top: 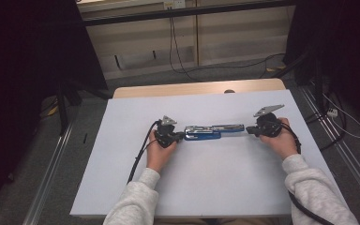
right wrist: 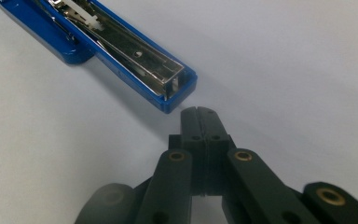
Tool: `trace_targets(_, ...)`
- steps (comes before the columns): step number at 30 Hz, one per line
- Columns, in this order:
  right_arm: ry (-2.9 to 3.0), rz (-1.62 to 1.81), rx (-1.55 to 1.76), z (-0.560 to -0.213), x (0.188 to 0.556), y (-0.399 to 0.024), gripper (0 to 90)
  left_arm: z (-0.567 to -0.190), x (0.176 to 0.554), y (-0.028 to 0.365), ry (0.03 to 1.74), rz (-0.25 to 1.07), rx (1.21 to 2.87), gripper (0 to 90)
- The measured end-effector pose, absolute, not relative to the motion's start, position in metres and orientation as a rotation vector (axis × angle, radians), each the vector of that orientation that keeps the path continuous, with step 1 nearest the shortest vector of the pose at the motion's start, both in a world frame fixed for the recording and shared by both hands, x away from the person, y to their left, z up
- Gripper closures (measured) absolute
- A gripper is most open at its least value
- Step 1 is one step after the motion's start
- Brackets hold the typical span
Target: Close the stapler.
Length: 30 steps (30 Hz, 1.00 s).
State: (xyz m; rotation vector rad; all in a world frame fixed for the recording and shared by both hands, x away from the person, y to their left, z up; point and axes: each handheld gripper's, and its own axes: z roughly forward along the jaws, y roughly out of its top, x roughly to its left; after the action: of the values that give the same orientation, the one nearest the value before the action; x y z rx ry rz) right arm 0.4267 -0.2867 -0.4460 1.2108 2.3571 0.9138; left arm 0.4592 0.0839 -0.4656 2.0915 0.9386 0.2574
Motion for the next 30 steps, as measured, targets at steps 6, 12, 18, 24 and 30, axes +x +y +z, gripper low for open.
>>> trace_targets(6,2.389,0.895,1.199,-0.451,0.428,-0.282,90.0,-0.466,0.46,0.083,0.941,0.258,2.086,89.3)
trace_targets(12,2.386,0.895,1.193,-0.45,0.429,-0.28,90.0,-0.466,0.46,0.083,0.945,0.256,2.084,89.3)
trace_targets(18,2.353,0.947,1.189,-0.446,0.429,-0.281,90.0,-0.466,0.46,0.082,0.946,0.262,2.086,89.4)
trace_targets(24,2.33,1.03,1.162,-0.439,0.428,-0.278,90.0,-0.466,0.46,0.083,0.945,0.254,2.085,89.3)
trace_targets(30,2.326,1.062,1.161,-0.438,0.428,-0.277,88.0,-0.466,0.46,0.084,0.949,0.259,2.086,85.9)
